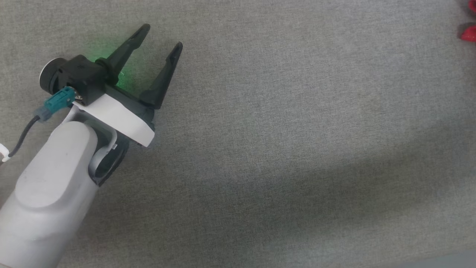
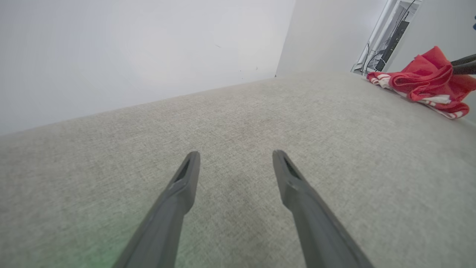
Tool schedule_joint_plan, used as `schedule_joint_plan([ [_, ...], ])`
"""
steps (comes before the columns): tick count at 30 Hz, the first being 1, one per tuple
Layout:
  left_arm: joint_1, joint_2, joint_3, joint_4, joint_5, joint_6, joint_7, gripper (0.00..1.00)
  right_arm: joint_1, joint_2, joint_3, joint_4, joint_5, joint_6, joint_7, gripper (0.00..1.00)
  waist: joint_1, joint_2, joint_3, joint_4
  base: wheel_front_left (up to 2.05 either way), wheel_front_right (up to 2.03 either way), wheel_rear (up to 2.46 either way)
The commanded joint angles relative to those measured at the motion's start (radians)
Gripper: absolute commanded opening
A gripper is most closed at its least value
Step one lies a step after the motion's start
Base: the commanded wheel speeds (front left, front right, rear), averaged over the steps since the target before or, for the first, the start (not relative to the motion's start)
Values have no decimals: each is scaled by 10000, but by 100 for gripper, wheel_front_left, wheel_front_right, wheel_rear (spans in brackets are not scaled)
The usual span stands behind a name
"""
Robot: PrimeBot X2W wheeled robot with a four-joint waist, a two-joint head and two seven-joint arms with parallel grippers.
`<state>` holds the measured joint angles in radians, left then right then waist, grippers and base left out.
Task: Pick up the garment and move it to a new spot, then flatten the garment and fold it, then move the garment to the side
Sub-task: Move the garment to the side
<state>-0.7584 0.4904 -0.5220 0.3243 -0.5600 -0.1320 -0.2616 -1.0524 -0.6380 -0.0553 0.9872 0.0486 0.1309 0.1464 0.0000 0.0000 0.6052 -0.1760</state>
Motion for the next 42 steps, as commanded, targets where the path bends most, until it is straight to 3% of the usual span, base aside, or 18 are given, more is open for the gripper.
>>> schedule_joint_plan([
  [1, 64, 116, 97, 303, -76, 44, -20, 100, -195, 77, -66, 166, -128, -3, -127, 100, 0, 0, -52, 15, 0, 0, 0],
  [11, 816, -99, 1242, -431, -832, 30, -35, 100, -601, 510, -249, 625, -212, -3, -733, 100, 0, 0, -789, 40, 0, 0, 0],
  [21, 2433, -192, 2300, -500, -791, 30, -36, 100, -2, 1203, 777, 247, 1051, -3, -1876, 100, 0, 0, -2441, 415, 0, 0, 0],
  [30, 3926, -432, 3266, -740, -748, 30, -38, 100, 1346, 1536, 1757, -657, 2139, -3, -2602, 100, 0, 0, -3770, 961, 0, 0, 0],
  [42, 6271, -767, 5208, -1030, 486, 20, -39, 100, 4179, 1912, 2174, -2262, 3222, -2, -3397, 100, 0, 0, -5318, 1703, 0, 0, 0],
])
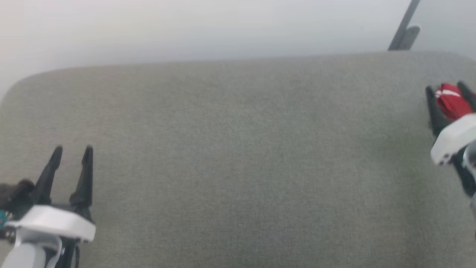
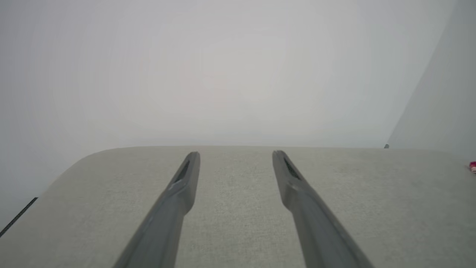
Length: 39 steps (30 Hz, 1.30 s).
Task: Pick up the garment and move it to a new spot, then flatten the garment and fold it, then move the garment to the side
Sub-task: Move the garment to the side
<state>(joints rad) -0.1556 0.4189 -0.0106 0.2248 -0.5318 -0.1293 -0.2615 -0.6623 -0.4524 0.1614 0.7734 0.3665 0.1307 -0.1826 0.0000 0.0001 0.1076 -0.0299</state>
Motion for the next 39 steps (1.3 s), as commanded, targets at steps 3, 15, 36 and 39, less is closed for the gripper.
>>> schedule_joint_plan([
  [3, 758, -237, 556, -106, 328, -6, -41, 100, 1036, 190, -30, -497, 116, 0, -343, 100, 0, -1, -632, 342, 0, 0, 0],
  [15, 2254, -685, 1566, -550, 751, -7, -41, 100, 3249, 820, -672, -1640, 91, 0, -662, 100, 0, -1, -1235, 445, 0, 0, 0],
  [36, 2671, -952, 1685, -822, 847, -7, -41, 100, 5389, 1883, -1902, -3950, -341, 0, -327, 100, 0, -1, -1313, 206, 0, 0, 0],
  [39, 2692, -963, 1673, -855, 841, -7, -41, 100, 5500, 1907, -1985, -4171, -375, 0, -235, 100, 0, -1, -1311, 201, 0, 0, 0],
])
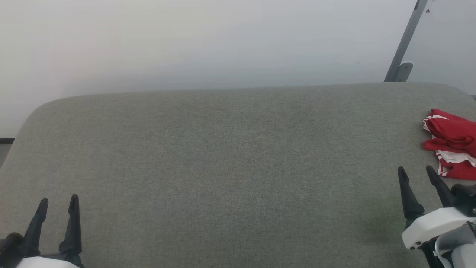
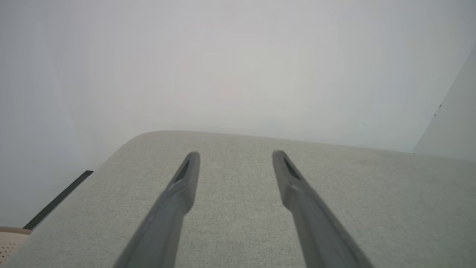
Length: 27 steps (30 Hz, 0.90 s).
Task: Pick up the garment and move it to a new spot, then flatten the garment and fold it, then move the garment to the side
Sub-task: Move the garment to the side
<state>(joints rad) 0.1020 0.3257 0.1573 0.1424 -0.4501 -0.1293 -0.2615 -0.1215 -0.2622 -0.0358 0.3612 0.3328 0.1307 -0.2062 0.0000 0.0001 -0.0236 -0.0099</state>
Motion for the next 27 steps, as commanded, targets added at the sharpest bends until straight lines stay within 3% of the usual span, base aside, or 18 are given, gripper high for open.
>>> schedule_joint_plan([
  [1, 123, -33, -12, -41, 24, -7, -41, 100, 140, 2, -20, -129, -62, 0, 30, 100, 0, -1, 6, -1, 0, 0, 0],
  [27, 151, -115, -65, -307, -60, -7, -42, 100, 394, 163, -146, -817, 17, 0, 408, 100, 0, -1, 100, 122, 0, 0, 0],
])
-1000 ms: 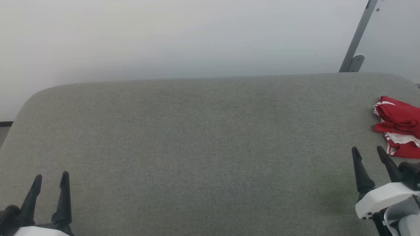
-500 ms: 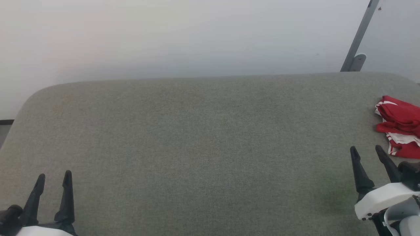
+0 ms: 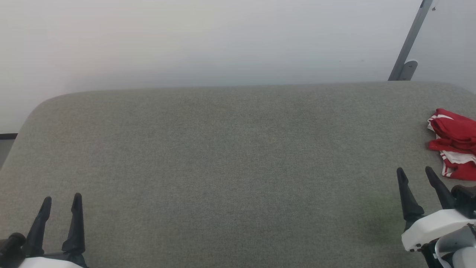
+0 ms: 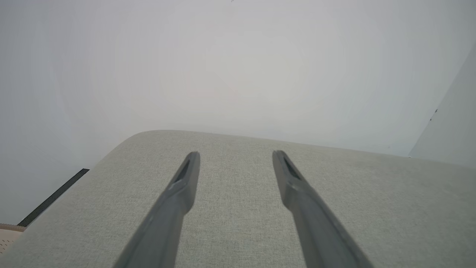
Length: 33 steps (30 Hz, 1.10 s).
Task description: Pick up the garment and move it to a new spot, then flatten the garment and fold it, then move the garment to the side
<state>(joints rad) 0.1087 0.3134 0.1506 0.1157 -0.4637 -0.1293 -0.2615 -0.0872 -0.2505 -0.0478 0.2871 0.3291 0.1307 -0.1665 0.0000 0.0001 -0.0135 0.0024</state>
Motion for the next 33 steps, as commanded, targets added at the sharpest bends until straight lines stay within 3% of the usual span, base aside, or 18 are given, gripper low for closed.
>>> schedule_joint_plan([
  [1, 80, 2, -1, -52, 59, -7, -42, 100, 54, 72, -28, -83, 53, 0, 19, 100, 0, -1, -1, 2, 0, 0, 0],
  [8, 28, -47, 62, -204, -77, -7, -40, 100, 61, 125, -50, -32, 79, 0, 31, 100, 0, -1, 17, 32, 0, 0, 0],
  [9, -1, -45, 40, -195, -73, 0, 0, 0, 6, 70, -46, 4, 41, 0, 14, 0, 0, -1, 18, 34, 0, 0, 0],
  [13, 115, -369, -69, 150, -129, 0, 18, 0, 238, 263, 27, 339, 57, 0, 19, 0, 0, -1, 18, 35, 0, 0, 0],
  [33, -509, -939, -136, 431, -3044, -4, 983, 0, 87, 707, -165, 123, 3334, 0, 745, 0, 0, -1, 42, 25, 0, 0, 0],
])
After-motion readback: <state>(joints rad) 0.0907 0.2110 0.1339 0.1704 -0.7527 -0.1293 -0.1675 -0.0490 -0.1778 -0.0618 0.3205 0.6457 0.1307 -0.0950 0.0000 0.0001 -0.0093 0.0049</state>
